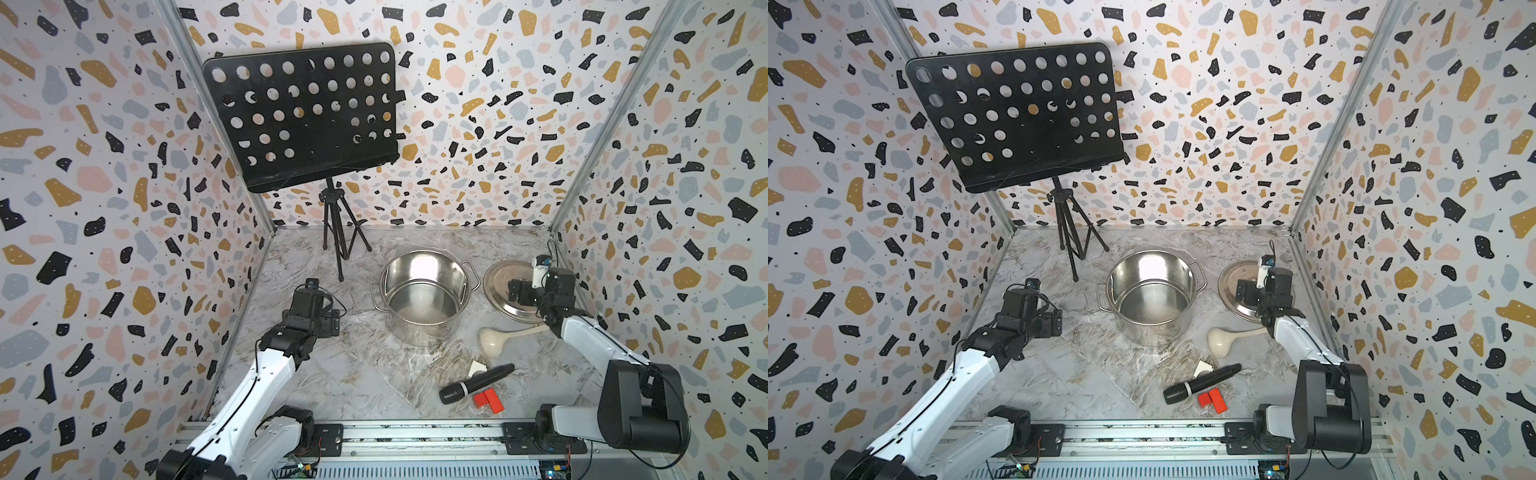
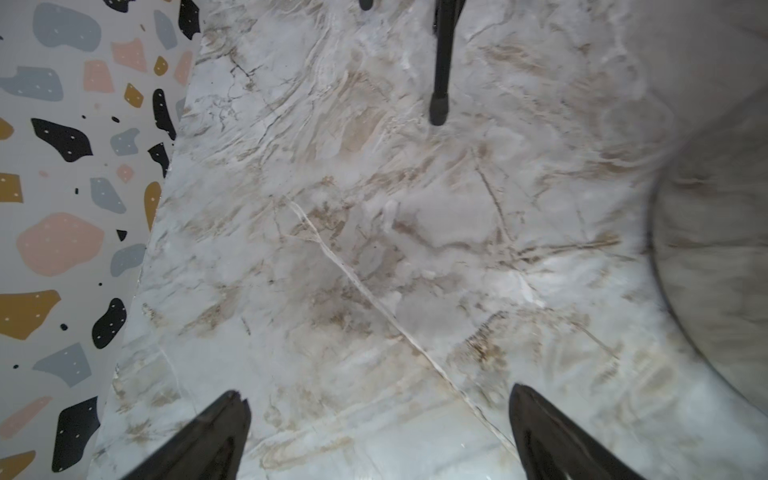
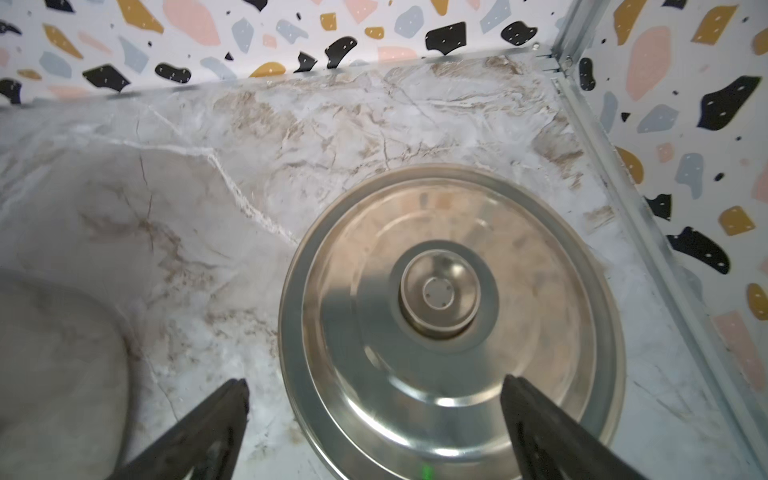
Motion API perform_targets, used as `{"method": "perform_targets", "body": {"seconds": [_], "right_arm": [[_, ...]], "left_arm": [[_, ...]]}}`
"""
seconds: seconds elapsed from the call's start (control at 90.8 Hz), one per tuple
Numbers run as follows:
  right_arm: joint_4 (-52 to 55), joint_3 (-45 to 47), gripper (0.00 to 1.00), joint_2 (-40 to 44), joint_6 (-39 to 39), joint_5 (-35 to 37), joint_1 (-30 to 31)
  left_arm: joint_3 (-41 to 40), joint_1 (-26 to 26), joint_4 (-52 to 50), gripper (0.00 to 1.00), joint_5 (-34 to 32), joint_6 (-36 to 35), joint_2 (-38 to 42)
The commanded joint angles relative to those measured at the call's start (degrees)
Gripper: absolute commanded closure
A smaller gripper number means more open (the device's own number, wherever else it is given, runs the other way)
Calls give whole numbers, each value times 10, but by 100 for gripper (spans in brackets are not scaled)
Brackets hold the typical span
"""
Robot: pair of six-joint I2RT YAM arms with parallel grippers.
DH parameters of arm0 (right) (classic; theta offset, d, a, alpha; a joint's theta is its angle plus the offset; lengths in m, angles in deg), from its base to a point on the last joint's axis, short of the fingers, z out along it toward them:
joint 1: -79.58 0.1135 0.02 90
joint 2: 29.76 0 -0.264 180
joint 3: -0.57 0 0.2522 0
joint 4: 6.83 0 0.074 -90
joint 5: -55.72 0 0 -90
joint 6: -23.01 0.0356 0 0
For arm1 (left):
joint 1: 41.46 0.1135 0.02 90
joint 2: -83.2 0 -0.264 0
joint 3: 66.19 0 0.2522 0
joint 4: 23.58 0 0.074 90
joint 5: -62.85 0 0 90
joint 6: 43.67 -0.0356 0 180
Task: Stir the soup with a spoon
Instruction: Reset both arms
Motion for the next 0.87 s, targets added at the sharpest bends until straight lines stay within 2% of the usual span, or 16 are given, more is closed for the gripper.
{"method": "perform_targets", "body": {"seconds": [0.0, 0.088, 0.22, 0.375, 0.43, 0.485, 0.54, 0.595, 0.661, 0.727, 0.859], "right_arm": [[-149, 46, 0, 42, -47, -40, 0], [-143, 76, 0, 45, -51, -47, 0], [-209, 126, 0, 25, -73, -42, 0], [-327, 142, 0, -55, -57, -43, 0], [-351, 128, 0, -113, -55, -23, 5], [-343, 132, 0, -111, -55, 2, 11], [-387, 143, 0, -126, -50, 9, 12], [-354, 134, 0, -117, -50, 13, 12], [-380, 138, 0, -126, -50, 12, 13], [-359, 135, 0, -120, -51, 16, 14], [-369, 136, 0, -124, -51, 17, 14]], "left_arm": [[-41, 8, 173, 1, -4, -47, -10], [-64, 16, 212, 1, 11, -59, -22], [-83, 29, 246, 0, 40, -71, -41], [-99, 34, 296, 1, 59, -107, -57], [-112, 41, 332, 1, 60, -110, -66], [-118, 46, 351, 1, 81, -110, -71], [-126, 52, 380, 1, 91, -102, -79], [-135, 56, 411, 1, 105, -96, -92], [-128, 60, 428, 0, 121, -96, -113], [-126, 64, 458, 0, 134, -99, -134], [-138, 76, 587, 0, 174, -98, -180]]}}
